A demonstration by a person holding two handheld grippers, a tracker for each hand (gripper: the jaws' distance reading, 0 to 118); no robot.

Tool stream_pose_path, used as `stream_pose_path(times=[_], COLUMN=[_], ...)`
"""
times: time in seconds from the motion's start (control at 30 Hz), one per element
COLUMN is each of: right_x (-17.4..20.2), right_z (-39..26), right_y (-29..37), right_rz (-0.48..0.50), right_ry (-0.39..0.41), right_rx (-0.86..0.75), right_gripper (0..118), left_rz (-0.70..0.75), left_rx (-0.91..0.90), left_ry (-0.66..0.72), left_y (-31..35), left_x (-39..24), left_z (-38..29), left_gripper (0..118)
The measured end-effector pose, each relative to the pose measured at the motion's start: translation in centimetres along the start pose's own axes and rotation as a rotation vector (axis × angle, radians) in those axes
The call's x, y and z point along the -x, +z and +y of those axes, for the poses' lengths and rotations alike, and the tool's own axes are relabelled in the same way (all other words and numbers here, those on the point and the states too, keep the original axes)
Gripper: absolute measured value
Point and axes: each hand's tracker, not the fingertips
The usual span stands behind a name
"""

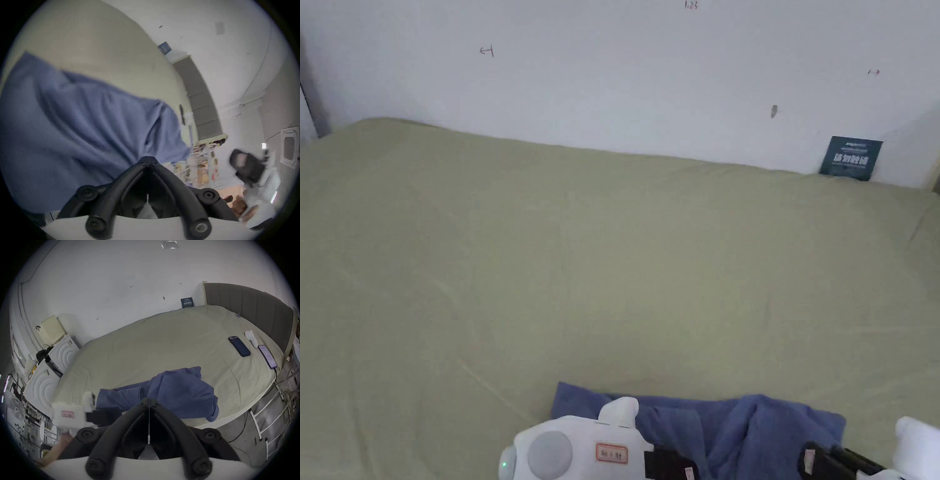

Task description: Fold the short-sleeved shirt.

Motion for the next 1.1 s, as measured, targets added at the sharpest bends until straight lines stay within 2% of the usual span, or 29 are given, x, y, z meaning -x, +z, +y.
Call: stream_pose_path(times=[0.1,0.17,0.27,0.3,0.33,0.37,0.43,0.47,0.5,0.63,0.7,0.77,0.8,0.83,0.87,0.9,0.93,1.0,1.03,1.1], right_x=[0.5,0.8,1.1,1.3,1.4,1.5,1.8,1.8,1.9,2.1,1.8,1.4,1.2,1.0,0.8,0.5,0.3,0.0,-0.1,-0.2], right_z=[0.2,0.5,0.9,1.0,1.1,1.2,1.5,1.5,1.6,1.7,1.7,1.7,1.6,1.5,1.5,1.4,1.3,1.2,1.2,1.1], right_y=[0.2,0.3,0.2,0.1,0.0,-0.1,-0.1,0.0,0.0,0.2,0.4,0.5,0.5,0.5,0.5,0.5,0.5,0.6,0.6,0.6], right_rz=[0.016,0.023,0.038,0.042,0.048,0.051,0.056,0.064,0.068,0.066,0.063,0.056,0.045,0.039,0.032,0.025,0.018,0.012,0.006,-0.005], right_ry=[0.026,0.040,0.048,0.052,0.057,0.060,0.061,0.062,0.063,0.074,0.066,0.050,0.047,0.047,0.044,0.035,0.028,0.021,0.021,0.024], right_rx=[0.005,-0.002,-0.008,-0.008,-0.010,-0.010,-0.008,-0.010,-0.013,-0.012,-0.011,-0.010,-0.008,-0.008,-0.007,-0.005,-0.002,-0.002,-0.001,0.004], right_gripper=[3,3,3,3,3,3,3,3,3,3,3,3,3,3,3,3,3,3,3,3], left_rz=[-0.088,-0.022,0.036,0.022,0.055,0.069,0.112,0.073,-0.003,-0.123,-0.160,-0.284,-0.299,-0.242,-0.199,-0.184,-0.121,0.036,-0.030,-0.044], left_rx=[-0.080,-0.112,-0.014,0.006,-0.017,-0.013,0.016,0.022,0.015,0.044,0.066,0.047,0.048,0.052,0.041,0.034,0.024,0.025,0.039,0.011], left_ry=[0.012,-0.054,-0.031,-0.019,0.001,0.018,0.107,0.133,0.190,0.384,0.399,0.401,0.401,0.386,0.354,0.338,0.342,0.346,0.345,0.312], left_y=[5.3,9.4,14.0,15.1,15.9,16.2,15.8,16.4,15.8,11.5,9.3,7.8,6.9,6.5,6.5,6.7,6.7,7.0,7.1,8.4], left_x=[-0.1,1.1,4.1,5.4,6.3,7.3,9.1,10.0,11.0,13.5,13.8,12.4,12.0,11.7,11.6,11.8,12.1,12.7,12.9,12.3], left_z=[2.5,4.4,6.1,6.3,6.3,6.1,5.6,5.1,5.8,4.8,4.5,3.6,3.5,3.5,3.5,3.3,3.4,3.3,3.1,3.3], left_gripper=[0,0,2,30,68,94,114,118,118,118,118,118,116,111,95,43,12,12,12,12])
